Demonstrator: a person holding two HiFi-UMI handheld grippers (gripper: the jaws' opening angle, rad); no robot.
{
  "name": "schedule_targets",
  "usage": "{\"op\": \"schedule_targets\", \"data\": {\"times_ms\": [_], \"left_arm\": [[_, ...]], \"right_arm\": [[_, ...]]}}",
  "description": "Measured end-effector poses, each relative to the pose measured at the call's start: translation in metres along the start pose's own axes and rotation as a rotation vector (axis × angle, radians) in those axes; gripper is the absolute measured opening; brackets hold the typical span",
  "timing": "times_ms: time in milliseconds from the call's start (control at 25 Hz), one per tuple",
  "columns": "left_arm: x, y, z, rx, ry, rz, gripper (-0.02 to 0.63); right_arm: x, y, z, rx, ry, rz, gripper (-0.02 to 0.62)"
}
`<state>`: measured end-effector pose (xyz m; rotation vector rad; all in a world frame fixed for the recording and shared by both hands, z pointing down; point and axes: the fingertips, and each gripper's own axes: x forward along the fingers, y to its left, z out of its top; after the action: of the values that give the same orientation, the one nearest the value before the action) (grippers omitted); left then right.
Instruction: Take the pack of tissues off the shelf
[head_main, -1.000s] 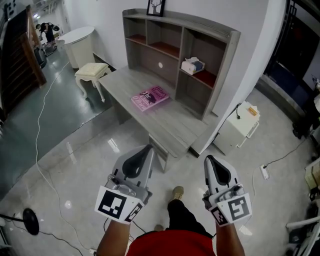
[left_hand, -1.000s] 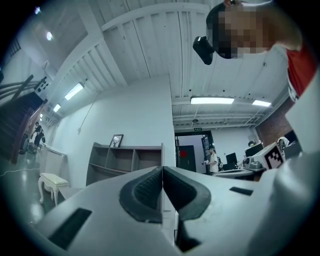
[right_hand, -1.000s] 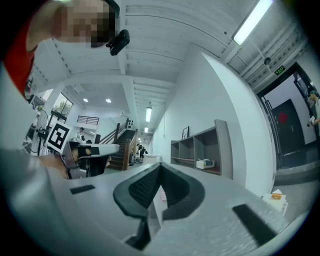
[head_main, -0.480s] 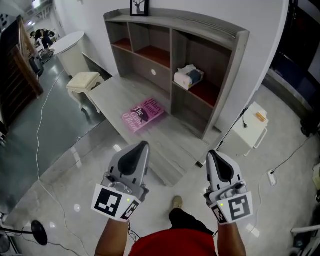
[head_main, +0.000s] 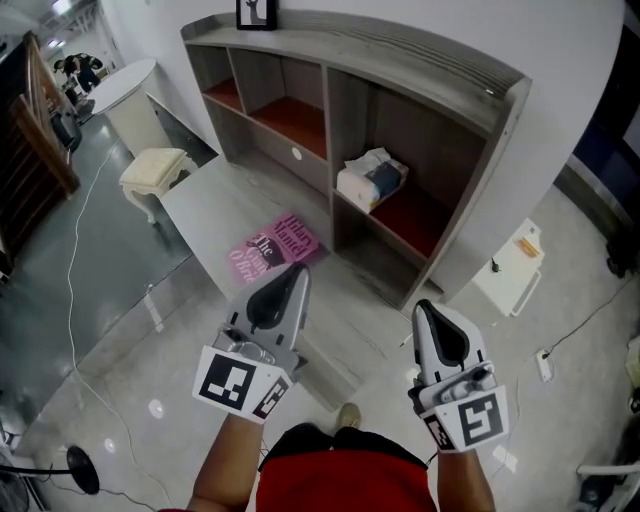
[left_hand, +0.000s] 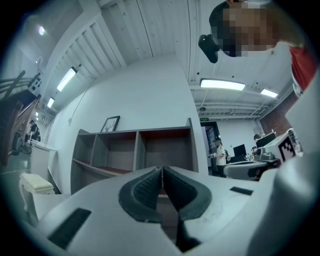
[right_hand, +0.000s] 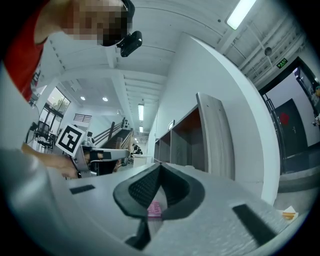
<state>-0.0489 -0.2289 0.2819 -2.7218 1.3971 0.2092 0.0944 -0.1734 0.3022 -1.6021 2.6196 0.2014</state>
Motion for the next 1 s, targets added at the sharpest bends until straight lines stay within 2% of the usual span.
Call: {"op": "schedule_targets", "data": {"times_ms": [360, 560, 720, 840, 1000], "left_arm": [[0.071, 0.018, -0.017, -0.009, 0.031, -0.099, 0.025], [0.11, 0.018, -0.04, -0.02, 0.057, -0.182, 0.214], [0.138, 0.021, -0.065, -0.013, 0.11, -0.206, 0.327], [0.155, 0.024, -0.076, -0.008, 0.147, -0.22, 0.371], [0.177, 0.027, -0.088, 0.008, 0.189, -0.245, 0.396]], "right_arm": [[0.022, -0.024, -0.001, -0.016, 0.0, -0.098, 0.005], [0.029, -0.034, -0.001, -0.029, 0.003, -0.156, 0.005], [0.032, -0.04, -0.006, -0.034, 0.014, -0.194, 0.005], [0.034, -0.044, -0.009, -0.037, 0.026, -0.217, 0.005], [0.036, -0.048, -0.013, -0.041, 0.044, -0.237, 0.005]]}}
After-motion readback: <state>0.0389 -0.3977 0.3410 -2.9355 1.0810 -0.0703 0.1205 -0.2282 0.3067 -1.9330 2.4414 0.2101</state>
